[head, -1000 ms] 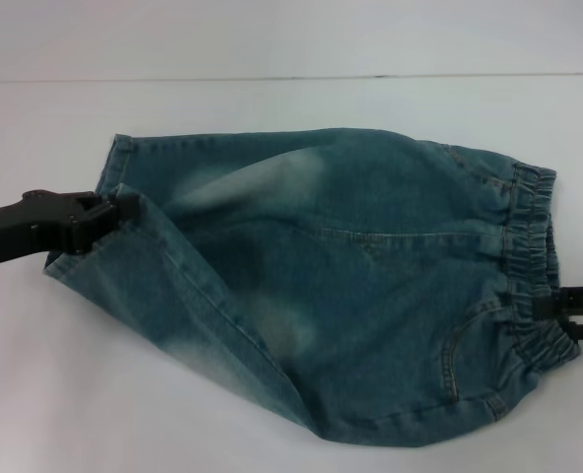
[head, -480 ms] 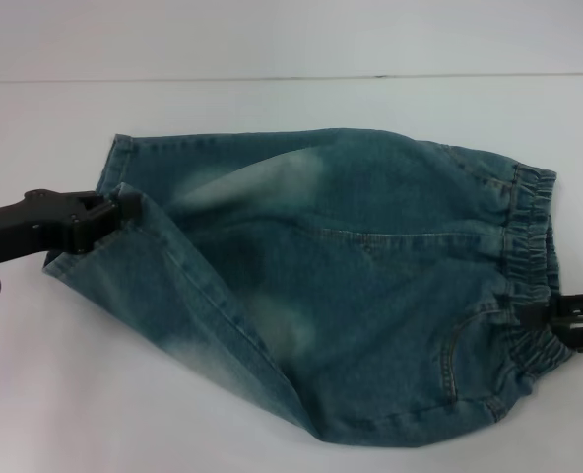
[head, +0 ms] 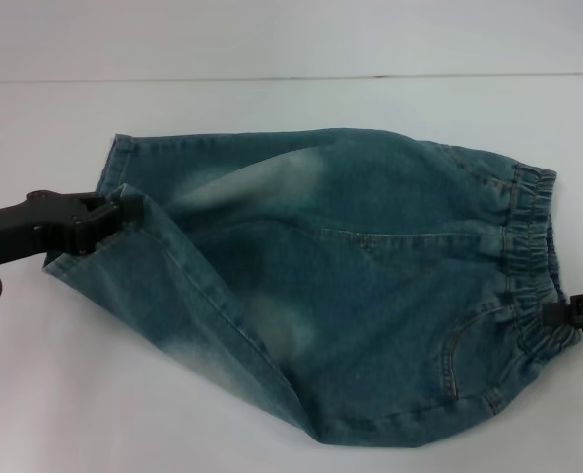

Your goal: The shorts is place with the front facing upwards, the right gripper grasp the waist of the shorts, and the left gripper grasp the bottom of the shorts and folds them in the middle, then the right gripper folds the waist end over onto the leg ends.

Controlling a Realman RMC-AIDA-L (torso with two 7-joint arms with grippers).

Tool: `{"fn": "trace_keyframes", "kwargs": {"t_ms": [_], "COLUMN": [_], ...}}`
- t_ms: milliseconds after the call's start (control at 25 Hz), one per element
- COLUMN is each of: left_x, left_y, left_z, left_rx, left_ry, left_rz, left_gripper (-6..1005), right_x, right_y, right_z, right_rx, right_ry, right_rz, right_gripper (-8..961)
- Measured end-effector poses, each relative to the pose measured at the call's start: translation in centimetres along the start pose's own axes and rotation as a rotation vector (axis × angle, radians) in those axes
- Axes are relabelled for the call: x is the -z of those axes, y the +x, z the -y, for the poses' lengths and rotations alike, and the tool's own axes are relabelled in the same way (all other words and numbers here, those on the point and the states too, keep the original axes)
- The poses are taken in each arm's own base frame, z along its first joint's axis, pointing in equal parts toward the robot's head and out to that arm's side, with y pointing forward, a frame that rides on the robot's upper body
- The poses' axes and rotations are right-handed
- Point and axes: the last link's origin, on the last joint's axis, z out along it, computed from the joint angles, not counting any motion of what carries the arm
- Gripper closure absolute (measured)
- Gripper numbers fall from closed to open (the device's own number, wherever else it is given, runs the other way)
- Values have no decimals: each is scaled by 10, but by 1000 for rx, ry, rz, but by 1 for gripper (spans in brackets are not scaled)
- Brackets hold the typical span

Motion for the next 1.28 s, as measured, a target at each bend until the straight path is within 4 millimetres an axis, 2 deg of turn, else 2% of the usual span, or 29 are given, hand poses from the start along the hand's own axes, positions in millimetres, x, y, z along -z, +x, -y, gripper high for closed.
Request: {"fn": "trace_keyframes", "kwargs": {"t_ms": [120, 360, 560, 760, 1000, 1280], "left_x": [0, 1, 3, 5, 3, 5], "left_y": [0, 0, -1, 0, 1, 7], "left_z": [0, -1, -1, -1, -1, 5], "left_rx": [0, -6, -7, -6, -2, 8], "left_ry": [-1, -6, -3, -2, -11, 34], "left_rz": [-1, -18, -29, -55, -95, -193], "left_gripper": [944, 944, 944, 945, 944, 945], "right_x": [0, -1, 1, 7, 18, 21], "right_y": [-2, -3, -2, 2, 4, 5], "right_z": [-1, -2, -3, -1, 2, 6], "right_rx": [14, 19, 6, -15, -38, -90], "right_ry": [-1, -10, -38, -69, -126, -179], "right_rz": [0, 10, 44, 80, 198, 350], "right_gripper": [607, 817, 919, 919, 920, 919]}}
